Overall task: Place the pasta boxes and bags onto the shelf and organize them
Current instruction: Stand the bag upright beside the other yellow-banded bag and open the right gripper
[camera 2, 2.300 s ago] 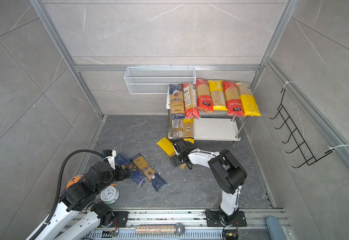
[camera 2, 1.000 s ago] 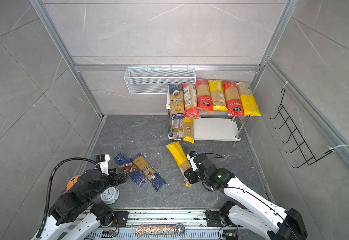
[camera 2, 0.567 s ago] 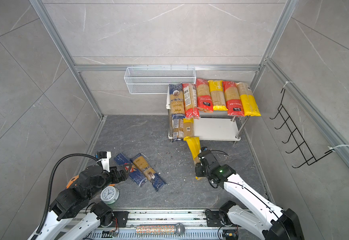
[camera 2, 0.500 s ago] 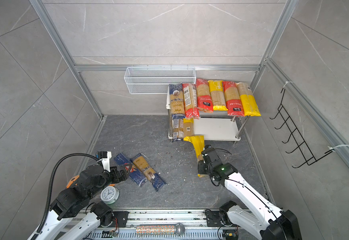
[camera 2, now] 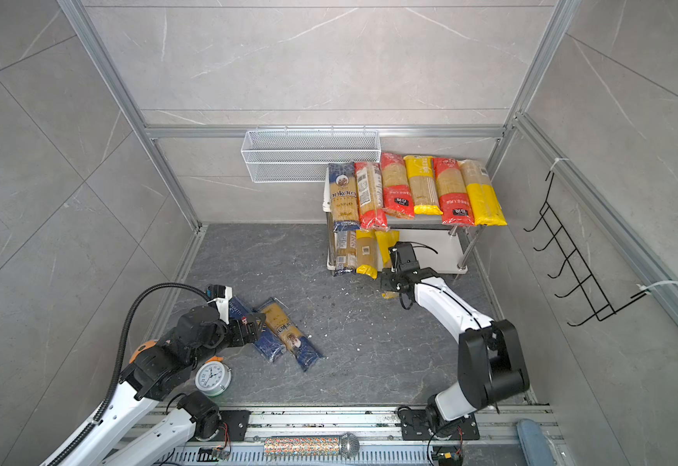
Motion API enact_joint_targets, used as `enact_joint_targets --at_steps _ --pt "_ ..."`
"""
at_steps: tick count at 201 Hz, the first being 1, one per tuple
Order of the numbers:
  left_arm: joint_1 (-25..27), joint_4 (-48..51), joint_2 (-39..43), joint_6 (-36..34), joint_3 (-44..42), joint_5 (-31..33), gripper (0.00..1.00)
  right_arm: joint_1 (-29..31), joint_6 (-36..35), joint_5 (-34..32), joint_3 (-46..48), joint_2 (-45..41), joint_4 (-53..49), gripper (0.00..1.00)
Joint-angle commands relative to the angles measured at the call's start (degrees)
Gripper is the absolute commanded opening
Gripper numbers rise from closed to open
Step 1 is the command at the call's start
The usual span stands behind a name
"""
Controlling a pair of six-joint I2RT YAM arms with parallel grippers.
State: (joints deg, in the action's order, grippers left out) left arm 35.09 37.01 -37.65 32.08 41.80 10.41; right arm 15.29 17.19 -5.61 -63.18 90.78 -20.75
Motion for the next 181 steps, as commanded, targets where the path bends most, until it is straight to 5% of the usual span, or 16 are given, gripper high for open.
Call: enact_joint_targets --at_steps 1,79,100,129,155,181 --pt "-0.09 -3.3 -0.95 -3.16 2.75 1.31 1.0 -1.0 -2.53 -0.88 -6.26 3.21 10.34 0.0" --pt "-0.09 -4.28 -0.08 -3.76 2.03 4.35 1.0 -1.81 -3.48 -0.11 -15.27 16.05 14.75 0.06" --pt "-0.09 -4.06 -0.09 -4.03 2.23 4.59 1.0 -2.05 -3.38 -0.91 -17.13 17.68 14.47 0.24" --pt "-0.09 -3.84 -0.35 -3.88 2.21 4.55 1.0 -2.15 -2.72 -1.41 -17.82 18.48 13.29 0.63" --pt "-0.06 -3.64 -0.05 -3.49 2.05 4.21 1.0 -2.21 -1.81 -1.64 -15.54 16.65 12.66 0.76" --pt "-0.09 -3.35 0.67 -3.03 1.91 3.7 1.0 -2.21 -1.5 -3.48 -10.97 12.17 12.09 0.79"
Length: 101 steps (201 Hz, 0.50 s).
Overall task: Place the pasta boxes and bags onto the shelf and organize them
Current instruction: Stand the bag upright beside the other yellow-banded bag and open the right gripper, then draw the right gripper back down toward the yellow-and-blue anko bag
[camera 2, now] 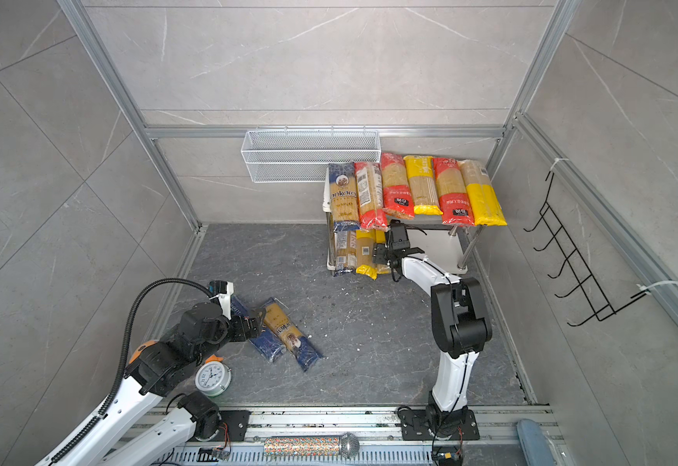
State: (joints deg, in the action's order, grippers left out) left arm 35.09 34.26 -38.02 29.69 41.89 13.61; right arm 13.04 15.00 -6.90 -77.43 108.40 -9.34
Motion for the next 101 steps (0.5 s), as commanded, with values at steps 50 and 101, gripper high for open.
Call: enact_joint_targets --at_steps 50,101 --pt "-0.06 0.58 4.29 1.22 0.89 -0.85 1.0 0.06 1.66 0.04 11.86 -16.23 -6.2 0.81" --pt "-0.08 3.5 6.71 3.48 0.58 -3.79 1.0 2.28 6.28 8.48 24.16 -30.43 -9.31 0.84"
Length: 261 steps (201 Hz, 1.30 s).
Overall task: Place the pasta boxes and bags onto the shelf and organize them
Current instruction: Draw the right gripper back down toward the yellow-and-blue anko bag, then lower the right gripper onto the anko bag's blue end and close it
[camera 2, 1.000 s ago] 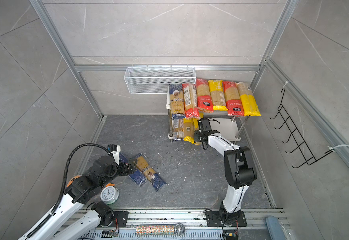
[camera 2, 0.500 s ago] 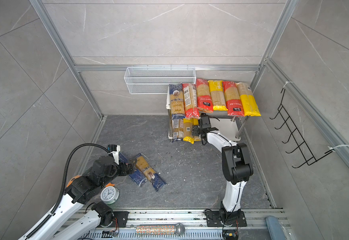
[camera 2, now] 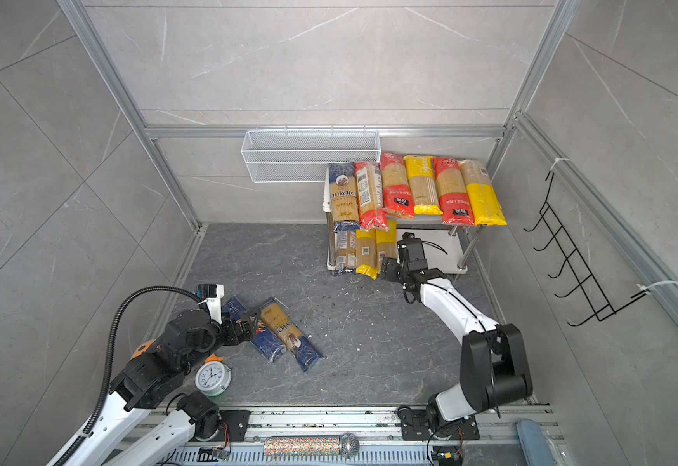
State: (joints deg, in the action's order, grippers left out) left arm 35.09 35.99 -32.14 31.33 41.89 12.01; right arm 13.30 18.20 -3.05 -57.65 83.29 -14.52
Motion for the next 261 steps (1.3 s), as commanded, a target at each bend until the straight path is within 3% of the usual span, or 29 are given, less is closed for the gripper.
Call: enact_joint_targets --at_steps 1,35,76,143,174,261 --pt "-0.09 1.83 0.88 1.95 0.57 -2.36 1.0 2.22 3.12 4.63 4.64 -5.5 -4.21 0.84" --pt "-0.07 3.1 3.51 4.76 -0.9 -5.3 1.0 12.71 4.58 0.71 8.72 -12.04 -8.5 0.86" --pt "-0.04 5.37 6.9 7.15 -1.74 -6.35 1.0 26.64 8.76 -1.81 11.56 -13.23 -7.28 0.86" --pt "-0.05 8.11 8.56 7.73 -1.15 -9.44 1.0 42.63 8.61 -2.8 5.68 2.98 -1.88 0.88" --pt "-0.05 9.71 9.26 7.08 -0.1 -9.9 1.0 46.38 7.78 -4.0 0.92 10.82 -1.48 0.88" --pt "-0.08 10.51 9.99 5.32 1.0 -11.57 1.0 49.0 4.88 0.79 -8.15 22.42 -1.98 0.89"
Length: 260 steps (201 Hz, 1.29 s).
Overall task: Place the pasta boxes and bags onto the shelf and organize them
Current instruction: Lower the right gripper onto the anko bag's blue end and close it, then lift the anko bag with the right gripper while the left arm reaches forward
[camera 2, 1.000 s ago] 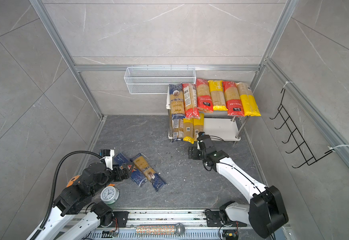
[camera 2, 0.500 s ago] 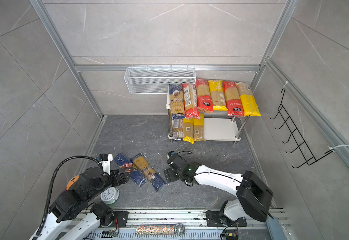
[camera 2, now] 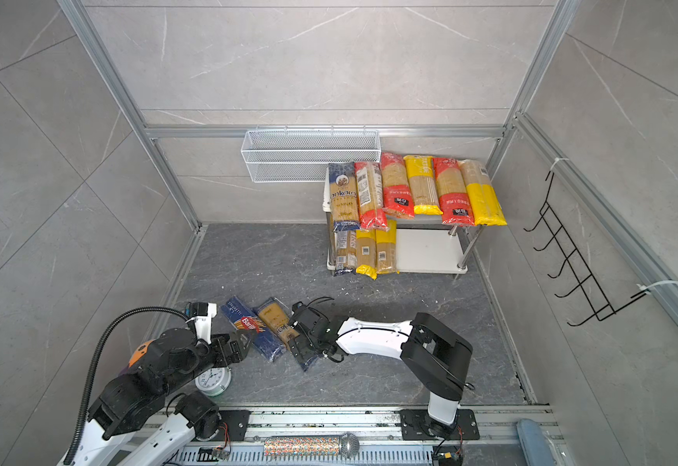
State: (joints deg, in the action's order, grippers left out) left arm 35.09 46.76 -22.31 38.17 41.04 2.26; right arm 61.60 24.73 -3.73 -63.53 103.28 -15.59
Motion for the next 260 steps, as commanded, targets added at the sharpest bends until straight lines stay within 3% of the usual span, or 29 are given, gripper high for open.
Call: enact_joint_targets --at_steps 1,59,97,105,122,131,150,177,229,260 --pt "-0.05 -0.31 0.16 -1.52 1.85 -1.82 1.0 0.75 -1.68 1.54 -2.29 2.48 -0.92 0.89" --pt "-0.09 -2.96 -3.42 -3.24 2.8 -1.99 1.0 1.4 -2.71 1.46 -3.98 6.75 -3.0 0.88" --pt "-0.08 -5.29 -6.53 -4.09 3.19 -1.67 1.0 1.59 -3.45 -3.91 -7.92 11.49 -9.15 0.83" --pt "-0.05 -5.68 -6.9 -4.15 3.23 -1.45 1.0 1.59 -3.46 -5.12 -8.36 12.22 -10.31 0.76" --pt "-0.04 -6.16 -7.6 -4.47 3.51 -0.87 1.0 1.58 -3.46 -6.11 -8.12 12.82 -11.17 0.44" --pt "-0.04 -6.25 -7.93 -4.71 3.76 -0.49 1.0 1.59 -3.46 -6.21 -7.46 12.54 -11.12 0.32" --pt "-0.06 -6.41 -8.67 -5.23 4.37 0.15 1.0 1.54 -2.87 -5.77 -5.05 10.98 -10.13 0.15" --pt "-0.08 -7.27 -10.18 -5.96 5.27 0.6 1.0 1.5 -1.48 -3.92 -0.53 6.22 -7.62 0.0" --pt "-0.09 -11.4 -15.61 -7.22 6.64 -0.75 1.0 -2.5 2.65 4.5 10.88 -10.64 -0.93 0.0" --pt "-0.03 -14.8 -19.13 -7.58 6.95 -1.94 1.0 -6.37 3.59 7.06 14.87 -23.0 -2.28 0.0"
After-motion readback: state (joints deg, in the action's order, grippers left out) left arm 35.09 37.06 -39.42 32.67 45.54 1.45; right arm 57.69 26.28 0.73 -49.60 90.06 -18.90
